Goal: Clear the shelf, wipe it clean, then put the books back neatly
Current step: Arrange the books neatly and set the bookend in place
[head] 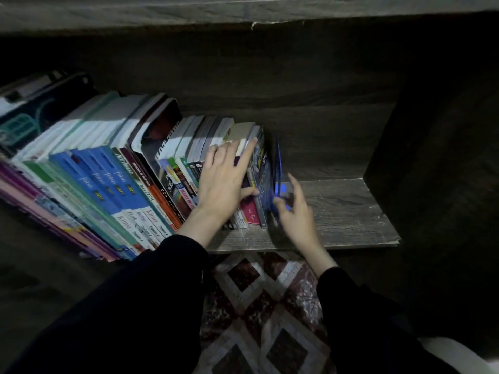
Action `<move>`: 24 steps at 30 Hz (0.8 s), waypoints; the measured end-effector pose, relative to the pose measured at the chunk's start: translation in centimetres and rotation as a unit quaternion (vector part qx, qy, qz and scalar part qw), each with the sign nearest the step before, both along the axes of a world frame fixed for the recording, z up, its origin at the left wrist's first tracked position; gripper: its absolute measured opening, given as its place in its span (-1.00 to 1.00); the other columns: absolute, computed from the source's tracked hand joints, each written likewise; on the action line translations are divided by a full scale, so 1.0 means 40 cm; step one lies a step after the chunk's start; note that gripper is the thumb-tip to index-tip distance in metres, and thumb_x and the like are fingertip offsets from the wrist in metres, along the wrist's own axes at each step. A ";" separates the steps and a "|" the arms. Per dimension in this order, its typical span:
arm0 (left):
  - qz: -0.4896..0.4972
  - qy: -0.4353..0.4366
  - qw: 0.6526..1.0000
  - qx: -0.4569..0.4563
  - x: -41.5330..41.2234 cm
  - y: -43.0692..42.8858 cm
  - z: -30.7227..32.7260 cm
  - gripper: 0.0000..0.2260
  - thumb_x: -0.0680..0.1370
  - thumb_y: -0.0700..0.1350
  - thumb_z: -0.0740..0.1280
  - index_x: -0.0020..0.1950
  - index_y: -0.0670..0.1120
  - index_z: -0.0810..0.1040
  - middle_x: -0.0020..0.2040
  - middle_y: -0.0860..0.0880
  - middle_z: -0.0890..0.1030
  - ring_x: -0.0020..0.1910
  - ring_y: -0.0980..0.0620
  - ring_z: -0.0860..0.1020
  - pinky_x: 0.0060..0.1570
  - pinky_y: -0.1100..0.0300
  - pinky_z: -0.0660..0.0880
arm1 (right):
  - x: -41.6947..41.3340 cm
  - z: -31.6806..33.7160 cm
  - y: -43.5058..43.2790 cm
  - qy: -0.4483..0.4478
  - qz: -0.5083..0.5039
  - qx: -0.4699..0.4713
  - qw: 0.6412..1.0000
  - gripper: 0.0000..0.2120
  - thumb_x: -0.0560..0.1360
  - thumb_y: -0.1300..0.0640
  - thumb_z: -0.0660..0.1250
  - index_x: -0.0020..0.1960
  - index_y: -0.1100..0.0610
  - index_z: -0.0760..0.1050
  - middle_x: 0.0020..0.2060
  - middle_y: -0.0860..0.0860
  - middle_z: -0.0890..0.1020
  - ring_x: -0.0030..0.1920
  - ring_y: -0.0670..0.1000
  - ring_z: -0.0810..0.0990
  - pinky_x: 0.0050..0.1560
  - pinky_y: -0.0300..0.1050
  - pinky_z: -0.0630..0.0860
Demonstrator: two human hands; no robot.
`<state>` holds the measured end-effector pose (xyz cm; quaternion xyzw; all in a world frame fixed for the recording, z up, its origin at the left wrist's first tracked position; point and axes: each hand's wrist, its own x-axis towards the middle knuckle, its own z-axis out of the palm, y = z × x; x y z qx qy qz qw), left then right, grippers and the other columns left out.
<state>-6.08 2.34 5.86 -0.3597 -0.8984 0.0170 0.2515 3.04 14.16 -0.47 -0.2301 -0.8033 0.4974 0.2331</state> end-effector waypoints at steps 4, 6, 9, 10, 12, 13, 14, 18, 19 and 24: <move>0.019 0.001 1.000 0.021 -0.005 0.012 -0.007 -0.13 0.44 0.30 0.28 0.56 -0.13 0.02 0.43 -0.14 0.34 0.39 -0.12 0.31 0.40 0.02 0.11 | 0.023 -0.079 -0.051 0.022 -0.134 -0.003 0.991 -0.65 0.47 0.39 0.21 0.24 0.26 0.43 -0.02 0.17 0.55 -0.07 0.09 0.48 0.04 -0.15 0.36; 0.024 0.020 0.999 0.018 -0.007 0.010 -0.010 -0.14 0.42 0.31 0.30 0.54 -0.15 0.12 0.41 -0.15 0.38 0.36 -0.13 0.35 0.38 0.02 0.16 | 0.016 -0.104 -0.094 0.048 -0.150 0.019 0.987 -0.74 0.42 0.42 0.16 0.06 0.32 0.49 -0.09 0.22 0.55 -0.11 0.15 0.51 -0.06 -0.21 0.30; 0.016 0.047 0.999 0.022 -0.008 0.006 -0.015 -0.14 0.37 0.30 0.37 0.49 -0.18 0.24 0.36 -0.16 0.43 0.30 -0.13 0.41 0.34 0.01 0.24 | -0.016 -0.119 -0.138 -0.028 -0.064 -0.027 0.997 -0.56 0.47 0.42 0.19 0.35 0.34 0.38 0.21 0.27 0.53 0.20 0.23 0.51 0.18 -0.15 0.29; 0.010 0.045 0.999 0.017 -0.009 0.005 -0.016 -0.14 0.37 0.29 0.38 0.49 -0.18 0.23 0.37 -0.17 0.42 0.32 -0.14 0.40 0.35 0.00 0.23 | -0.026 -0.119 -0.145 -0.060 -0.042 -0.040 0.997 -0.48 0.50 0.39 0.19 0.45 0.31 0.26 0.33 0.26 0.44 0.30 0.22 0.45 0.26 -0.13 0.26; 0.013 0.041 0.999 0.002 -0.009 0.003 -0.017 -0.11 0.36 0.30 0.37 0.51 -0.17 0.18 0.41 -0.16 0.37 0.35 -0.13 0.36 0.37 0.01 0.19 | -0.044 -0.115 -0.154 -0.111 -0.007 -0.052 0.992 -0.41 0.56 0.33 0.16 0.53 0.28 0.03 0.48 0.24 0.23 0.44 0.19 0.27 0.35 -0.15 0.15; 0.019 0.051 0.998 -0.003 -0.008 0.001 -0.018 -0.10 0.35 0.31 0.37 0.51 -0.16 0.17 0.42 -0.16 0.36 0.35 -0.13 0.36 0.37 0.01 0.19 | -0.050 -0.111 -0.159 -0.125 0.003 -0.051 0.991 -0.40 0.57 0.32 0.13 0.53 0.30 -0.05 0.51 0.23 0.12 0.50 0.17 0.15 0.40 -0.15 0.08; 0.026 0.062 0.998 -0.007 -0.005 0.002 -0.019 -0.09 0.35 0.33 0.37 0.51 -0.16 0.16 0.42 -0.16 0.35 0.35 -0.13 0.35 0.37 0.00 0.19 | -0.056 -0.109 -0.160 -0.133 0.007 -0.046 0.990 -0.39 0.58 0.32 0.10 0.53 0.33 -0.11 0.52 0.24 0.04 0.53 0.15 0.03 0.45 -0.13 0.02; 0.059 0.061 0.996 -0.033 0.007 0.014 -0.041 -0.10 0.41 0.34 0.31 0.51 -0.14 0.01 0.47 -0.19 0.25 0.38 -0.14 0.29 0.40 -0.03 0.14 | -0.074 -0.104 -0.165 -0.199 -0.004 0.020 0.980 -0.37 0.60 0.25 0.08 0.48 0.42 -0.23 0.51 0.30 -0.03 0.53 0.17 -0.08 0.49 -0.05 -0.04; 0.072 0.065 0.995 -0.034 0.009 0.021 -0.043 -0.10 0.41 0.34 0.32 0.50 -0.14 0.02 0.45 -0.19 0.26 0.36 -0.15 0.30 0.39 -0.04 0.14 | -0.079 -0.101 -0.164 -0.209 -0.006 0.027 0.978 -0.35 0.59 0.23 0.09 0.48 0.42 -0.24 0.51 0.30 -0.02 0.53 0.17 -0.08 0.49 -0.06 -0.06; 0.103 0.052 0.993 -0.026 0.017 0.046 -0.046 -0.11 0.42 0.29 0.34 0.53 -0.13 0.00 0.41 -0.20 0.27 0.37 -0.16 0.29 0.41 -0.07 0.12 | -0.097 -0.079 -0.148 -0.201 -0.005 -0.021 0.979 -0.26 0.56 0.20 0.19 0.49 0.39 -0.23 0.51 0.29 -0.04 0.53 0.17 -0.07 0.50 -0.05 -0.09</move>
